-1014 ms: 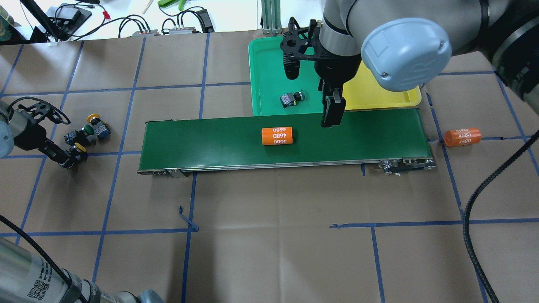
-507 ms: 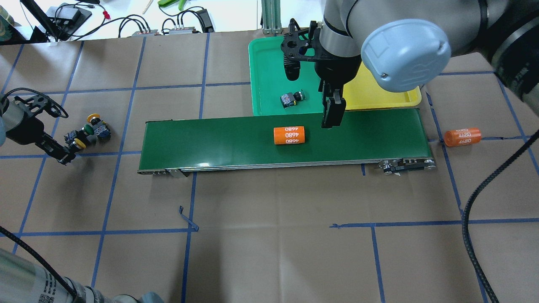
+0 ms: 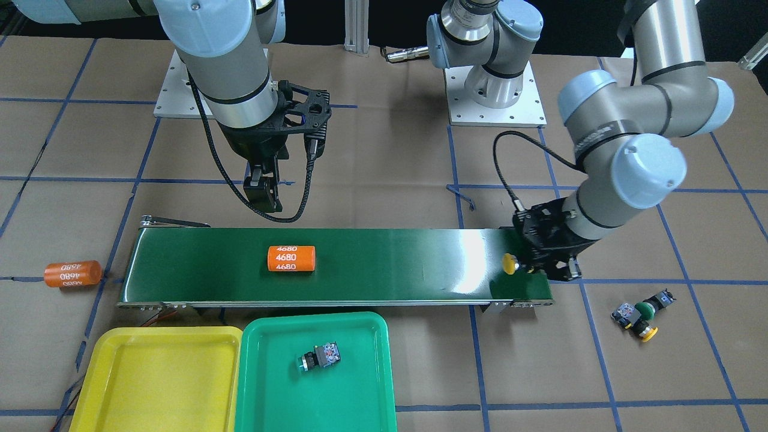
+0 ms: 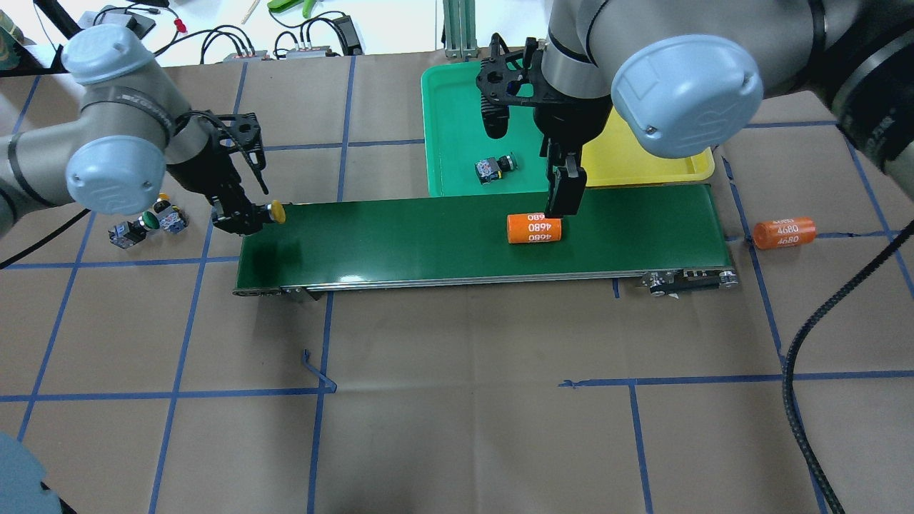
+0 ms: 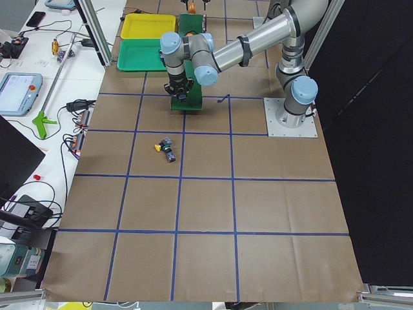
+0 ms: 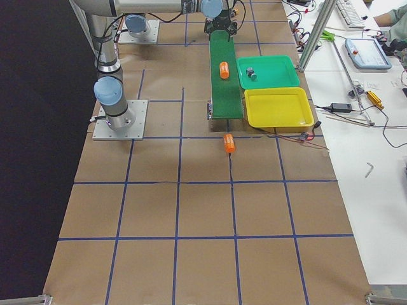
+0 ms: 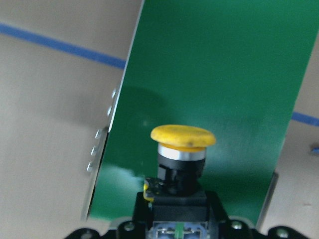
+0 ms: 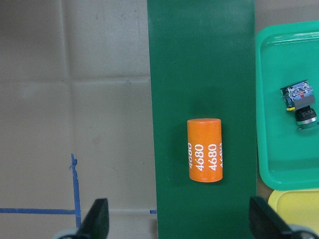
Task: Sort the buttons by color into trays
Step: 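Set yellow-cap button on the belt while right gripper grasps the cylinder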
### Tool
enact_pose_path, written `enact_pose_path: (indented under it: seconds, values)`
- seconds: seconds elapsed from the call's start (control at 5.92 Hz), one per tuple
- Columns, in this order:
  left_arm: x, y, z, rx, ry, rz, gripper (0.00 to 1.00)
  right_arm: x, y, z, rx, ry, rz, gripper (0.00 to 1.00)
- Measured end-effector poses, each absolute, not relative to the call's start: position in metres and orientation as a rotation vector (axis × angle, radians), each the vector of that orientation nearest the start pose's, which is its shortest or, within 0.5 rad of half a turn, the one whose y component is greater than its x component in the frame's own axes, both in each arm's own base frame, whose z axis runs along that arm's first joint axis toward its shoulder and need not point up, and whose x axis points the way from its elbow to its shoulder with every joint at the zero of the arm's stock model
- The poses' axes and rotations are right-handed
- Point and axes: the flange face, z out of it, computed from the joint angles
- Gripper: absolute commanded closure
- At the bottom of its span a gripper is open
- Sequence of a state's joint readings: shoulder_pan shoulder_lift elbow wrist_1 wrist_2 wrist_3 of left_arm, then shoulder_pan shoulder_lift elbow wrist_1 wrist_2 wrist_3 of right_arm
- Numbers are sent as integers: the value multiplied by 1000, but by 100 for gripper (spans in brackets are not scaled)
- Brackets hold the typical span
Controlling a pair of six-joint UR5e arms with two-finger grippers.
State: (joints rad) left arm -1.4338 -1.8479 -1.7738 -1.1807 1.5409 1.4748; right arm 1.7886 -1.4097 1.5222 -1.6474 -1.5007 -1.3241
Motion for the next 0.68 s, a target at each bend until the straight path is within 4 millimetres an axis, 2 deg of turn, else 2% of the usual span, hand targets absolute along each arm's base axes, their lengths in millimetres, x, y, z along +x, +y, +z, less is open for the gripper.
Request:
enact_pose_path:
  seconds: [0.17, 0.34, 0.51, 0.68]
  values:
    - [-95, -558, 268, 2096, 2471, 104, 19, 257, -510, 435, -2133, 2199, -8, 0]
    - [-112, -548, 257, 2141, 2436, 136, 1, 257, -510, 435, -2133, 2199, -8, 0]
    - [-114, -544, 253, 2148, 2423, 142, 1, 257, -510, 435, -2133, 2199, -8, 0]
    - [-95, -548, 260, 2100, 2450, 121, 1, 257, -510, 435, -2132, 2199, -7, 0]
